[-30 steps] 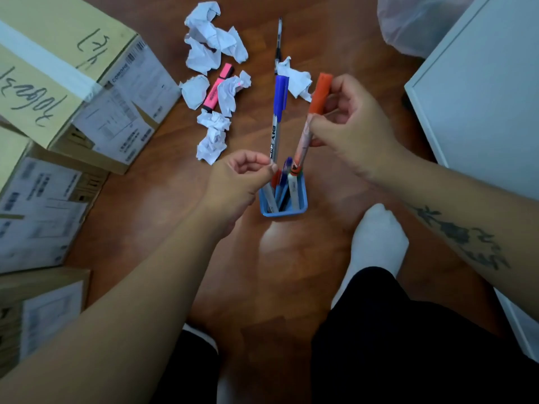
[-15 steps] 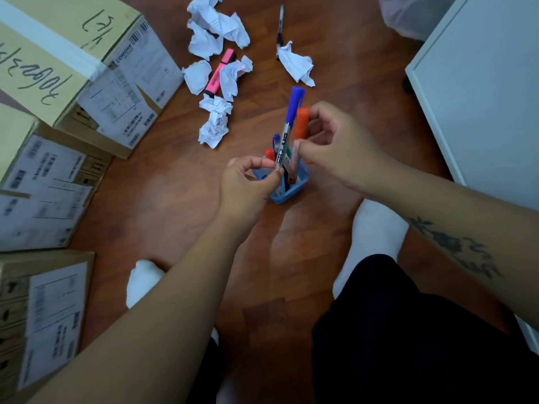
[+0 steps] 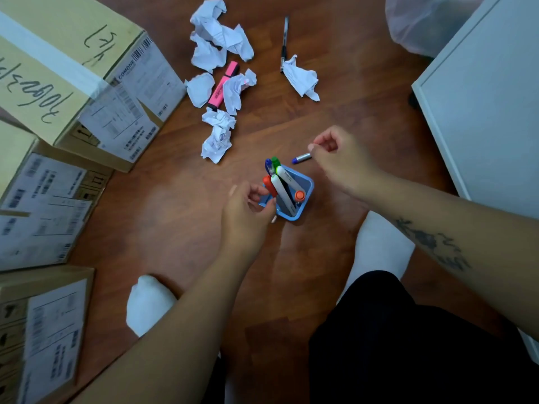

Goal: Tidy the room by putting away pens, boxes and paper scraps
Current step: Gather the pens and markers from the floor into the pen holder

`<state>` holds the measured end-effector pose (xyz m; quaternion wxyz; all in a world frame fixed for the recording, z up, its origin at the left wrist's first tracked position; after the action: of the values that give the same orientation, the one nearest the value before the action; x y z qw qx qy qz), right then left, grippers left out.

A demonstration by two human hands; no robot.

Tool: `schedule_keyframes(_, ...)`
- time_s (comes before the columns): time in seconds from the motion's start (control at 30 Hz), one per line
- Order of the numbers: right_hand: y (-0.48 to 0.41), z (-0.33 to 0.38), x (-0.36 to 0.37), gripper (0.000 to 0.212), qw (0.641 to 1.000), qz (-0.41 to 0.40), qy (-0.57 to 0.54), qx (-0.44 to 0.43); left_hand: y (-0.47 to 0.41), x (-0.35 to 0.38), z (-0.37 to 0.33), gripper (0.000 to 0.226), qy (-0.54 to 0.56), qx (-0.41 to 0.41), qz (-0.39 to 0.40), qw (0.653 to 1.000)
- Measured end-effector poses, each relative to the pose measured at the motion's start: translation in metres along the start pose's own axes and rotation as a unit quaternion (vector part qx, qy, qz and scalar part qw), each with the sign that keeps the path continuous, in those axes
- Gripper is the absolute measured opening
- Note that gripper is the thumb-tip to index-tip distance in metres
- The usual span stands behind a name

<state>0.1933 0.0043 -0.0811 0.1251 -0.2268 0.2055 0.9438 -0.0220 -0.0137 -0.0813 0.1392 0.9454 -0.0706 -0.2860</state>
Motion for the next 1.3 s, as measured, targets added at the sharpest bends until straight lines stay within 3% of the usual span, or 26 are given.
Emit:
schedule_keyframes(0.07, -0.014, -0.016, -0.003, 0.005, 0.997, -0.006, 0.074, 0.013, 0.002, -0.004, 0.004, 0.025, -0.002, -0.018, -0.041, 0.999)
schedule_keyframes(0.3, -0.050, -0.037, 0.002, 0.040, 0.926, 0.048, 0.373, -0.016, -0.007, 0.003, 0.019, 0.008, 0.080, -0.131, -0.037, 0.987)
schedule_keyframes(0.43, -0.062, -0.033, 0.014, 0.036, 0.887, 0.093, 0.446, -0.077, -0.025, -0.001, 0.012, 0.015, 0.060, -0.110, -0.018, 0.992)
schedule_keyframes(0.6, -0.066, -0.043, 0.013, 0.024, 0.840, 0.093, 0.520, -0.123, -0.060, -0.004, 0.005, 0.008, 0.089, -0.115, 0.004, 0.989)
schedule_keyframes(0.63, -0.068, -0.046, 0.010, 0.025, 0.849, 0.105, 0.506, -0.111, -0.067, -0.005, 0.002, 0.009, 0.089, -0.111, 0.005, 0.990)
schedule_keyframes(0.73, -0.071, -0.032, -0.015, 0.016, 0.929, 0.133, 0.342, -0.051, -0.088, -0.007, -0.010, 0.012, 0.066, -0.088, 0.013, 0.994)
schedule_keyframes(0.8, -0.068, -0.008, -0.040, 0.014, 0.955, 0.125, 0.265, -0.044, -0.100, -0.005, -0.019, 0.008, 0.056, -0.068, 0.025, 0.996)
schedule_keyframes(0.9, -0.051, 0.042, -0.062, 0.020, 0.950, 0.165, 0.247, -0.095, -0.113, -0.004, -0.029, 0.006, 0.052, -0.058, 0.033, 0.996)
schedule_keyframes(0.97, -0.043, 0.064, -0.062, 0.027, 0.931, 0.197, 0.283, -0.116, -0.118, -0.002, -0.033, 0.005, 0.045, -0.054, 0.041, 0.997)
schedule_keyframes(1.13, -0.050, 0.084, -0.031, 0.031, 0.881, 0.189, 0.400, -0.167, -0.126, 0.002, -0.039, 0.012, 0.001, -0.051, 0.061, 0.997)
schedule_keyframes(1.2, -0.058, 0.091, -0.021, 0.034, 0.895, 0.187, 0.368, -0.167, -0.130, 0.002, -0.045, 0.015, -0.001, -0.035, 0.070, 0.997)
schedule_keyframes(1.3, -0.074, 0.102, -0.026, 0.031, 0.944, 0.154, 0.257, -0.141, -0.143, -0.007, -0.055, 0.019, -0.004, -0.011, 0.066, 0.998)
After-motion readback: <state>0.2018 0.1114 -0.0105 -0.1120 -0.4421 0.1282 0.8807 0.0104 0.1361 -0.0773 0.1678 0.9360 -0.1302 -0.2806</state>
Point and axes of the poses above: each hand's wrist, its own y-axis away from the middle knuckle, its own x-axis out of the palm, z = x × y, the point moved 7 cm from there along -y, towards the middle knuckle, and after that the axes turned 1 degree about z, right-handed, at the moved point
